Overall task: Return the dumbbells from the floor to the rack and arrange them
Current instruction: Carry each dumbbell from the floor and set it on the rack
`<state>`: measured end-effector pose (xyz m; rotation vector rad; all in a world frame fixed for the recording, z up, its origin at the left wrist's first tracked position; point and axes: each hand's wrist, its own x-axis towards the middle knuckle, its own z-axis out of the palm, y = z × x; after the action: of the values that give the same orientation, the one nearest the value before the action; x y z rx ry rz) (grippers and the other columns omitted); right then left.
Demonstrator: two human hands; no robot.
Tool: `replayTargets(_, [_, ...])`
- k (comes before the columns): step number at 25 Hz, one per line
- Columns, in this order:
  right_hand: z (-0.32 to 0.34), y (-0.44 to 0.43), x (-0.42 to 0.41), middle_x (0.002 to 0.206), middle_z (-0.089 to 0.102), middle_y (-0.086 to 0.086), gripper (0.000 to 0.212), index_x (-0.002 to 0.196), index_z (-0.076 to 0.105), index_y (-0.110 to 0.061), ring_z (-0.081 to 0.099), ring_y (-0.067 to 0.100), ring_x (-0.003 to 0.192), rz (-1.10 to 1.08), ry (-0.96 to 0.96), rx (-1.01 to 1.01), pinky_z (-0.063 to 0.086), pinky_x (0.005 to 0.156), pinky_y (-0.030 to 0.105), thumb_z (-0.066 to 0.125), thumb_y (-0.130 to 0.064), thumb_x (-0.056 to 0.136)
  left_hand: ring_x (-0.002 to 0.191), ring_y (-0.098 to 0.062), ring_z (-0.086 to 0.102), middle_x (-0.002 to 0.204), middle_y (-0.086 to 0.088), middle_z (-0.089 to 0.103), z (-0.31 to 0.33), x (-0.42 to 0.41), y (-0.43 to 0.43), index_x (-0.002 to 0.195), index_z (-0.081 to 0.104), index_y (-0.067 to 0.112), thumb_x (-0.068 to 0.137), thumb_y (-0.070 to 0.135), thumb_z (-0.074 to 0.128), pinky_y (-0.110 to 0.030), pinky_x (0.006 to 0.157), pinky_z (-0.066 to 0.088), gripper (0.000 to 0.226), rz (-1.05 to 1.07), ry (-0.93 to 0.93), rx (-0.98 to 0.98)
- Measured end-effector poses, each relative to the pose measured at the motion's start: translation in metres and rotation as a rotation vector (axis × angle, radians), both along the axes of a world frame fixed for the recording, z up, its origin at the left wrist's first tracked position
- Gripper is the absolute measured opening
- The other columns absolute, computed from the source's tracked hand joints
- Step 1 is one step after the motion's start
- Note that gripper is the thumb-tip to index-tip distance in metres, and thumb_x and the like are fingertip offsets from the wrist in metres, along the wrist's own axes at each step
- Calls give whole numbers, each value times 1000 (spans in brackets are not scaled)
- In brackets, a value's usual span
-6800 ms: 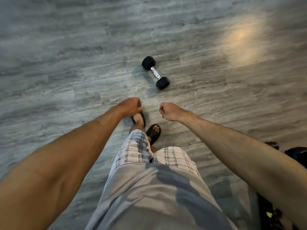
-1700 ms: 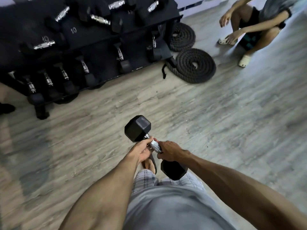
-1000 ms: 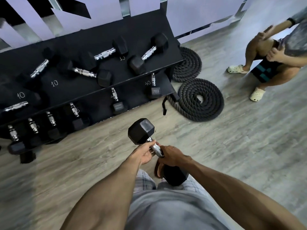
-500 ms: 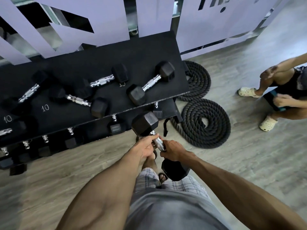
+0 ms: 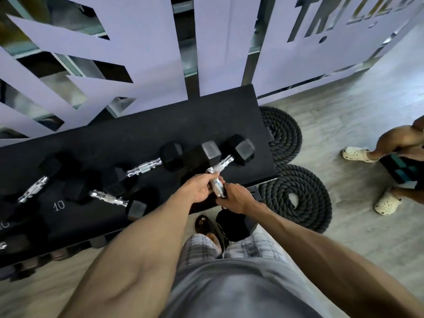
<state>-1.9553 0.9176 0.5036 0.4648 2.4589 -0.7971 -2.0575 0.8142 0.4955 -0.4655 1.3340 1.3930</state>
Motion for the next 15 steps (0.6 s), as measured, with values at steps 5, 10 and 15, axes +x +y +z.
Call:
replayTargets(5, [2,25,-70,103,70,8,40,113,59,-10,65,28,95,-94,71,-65,47,77,36,63,-38,85,76,-19,62,79,-9,62,19,-74,41,86,59,6,98,13,55,-31,77,53,15,-60,110,-70])
replayTargets(10, [-2,55,-128,78,70,-2,29,100,64,-12,65,18,76,-286,76,-172,48,72,33,63,-38,87,76,-18,62,79,-8,61,29,-137,88,89,60,7,97,11,57,-29,76,51,9,-204,256,-130])
replayTargets(15, [-13,66,-176,92,71,6,36,105,65,-8,67,24,86,-475,86,-230,52,75,36,63,-40,89,77,-17,63,82,-6,64,28,-185,128,99,61,7,95,14,58,-29,77,52,9,-455,436,-243])
